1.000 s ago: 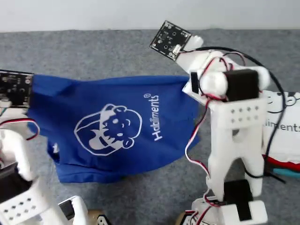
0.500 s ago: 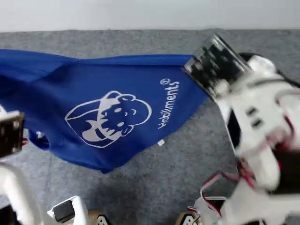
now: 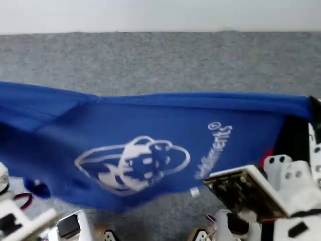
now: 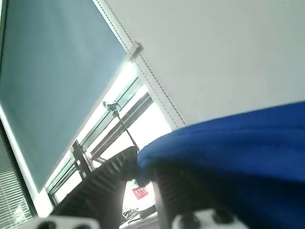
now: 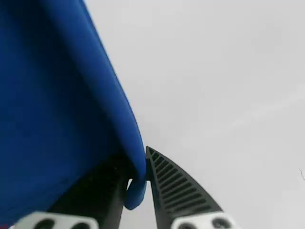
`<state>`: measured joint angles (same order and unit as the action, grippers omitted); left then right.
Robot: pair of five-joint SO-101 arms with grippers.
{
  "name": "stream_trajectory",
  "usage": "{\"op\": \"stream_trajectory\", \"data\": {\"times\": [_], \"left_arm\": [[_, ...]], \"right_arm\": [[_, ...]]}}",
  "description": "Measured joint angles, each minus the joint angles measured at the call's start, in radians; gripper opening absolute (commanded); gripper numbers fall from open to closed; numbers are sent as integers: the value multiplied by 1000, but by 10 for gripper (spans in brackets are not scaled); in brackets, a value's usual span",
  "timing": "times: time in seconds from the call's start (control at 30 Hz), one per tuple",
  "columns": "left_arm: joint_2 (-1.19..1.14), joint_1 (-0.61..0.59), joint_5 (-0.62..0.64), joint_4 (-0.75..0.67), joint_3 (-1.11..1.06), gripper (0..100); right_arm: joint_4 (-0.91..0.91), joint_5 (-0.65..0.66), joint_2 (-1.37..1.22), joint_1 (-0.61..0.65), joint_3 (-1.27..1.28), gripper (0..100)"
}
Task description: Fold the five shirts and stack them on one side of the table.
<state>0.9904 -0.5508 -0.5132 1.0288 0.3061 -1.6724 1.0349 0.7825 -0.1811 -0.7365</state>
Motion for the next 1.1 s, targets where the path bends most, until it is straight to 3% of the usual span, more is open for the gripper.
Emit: {"op": "stream_trajectory", "data": {"times": [0.17, 0.4, 0.5, 0.7, 0.9, 1.1], "left_arm": [[0, 2, -75, 74, -91, 16], [-8, 71, -261, 72, -543, 16], [-18, 126, -318, -29, -787, 16], [-18, 212, -341, -381, -1169, 16], [-18, 190, -381, -416, -1264, 15], [-17, 68, -382, -253, -1264, 15]], "right_arm": [[-6, 52, -6, -5, 135, 9], [63, 100, -163, 15, 525, 9], [189, 100, -219, 28, 697, 9], [422, 97, -281, 103, 959, 9], [499, -35, -348, 252, 1069, 9], [508, -301, -552, 454, 1045, 9]]}}
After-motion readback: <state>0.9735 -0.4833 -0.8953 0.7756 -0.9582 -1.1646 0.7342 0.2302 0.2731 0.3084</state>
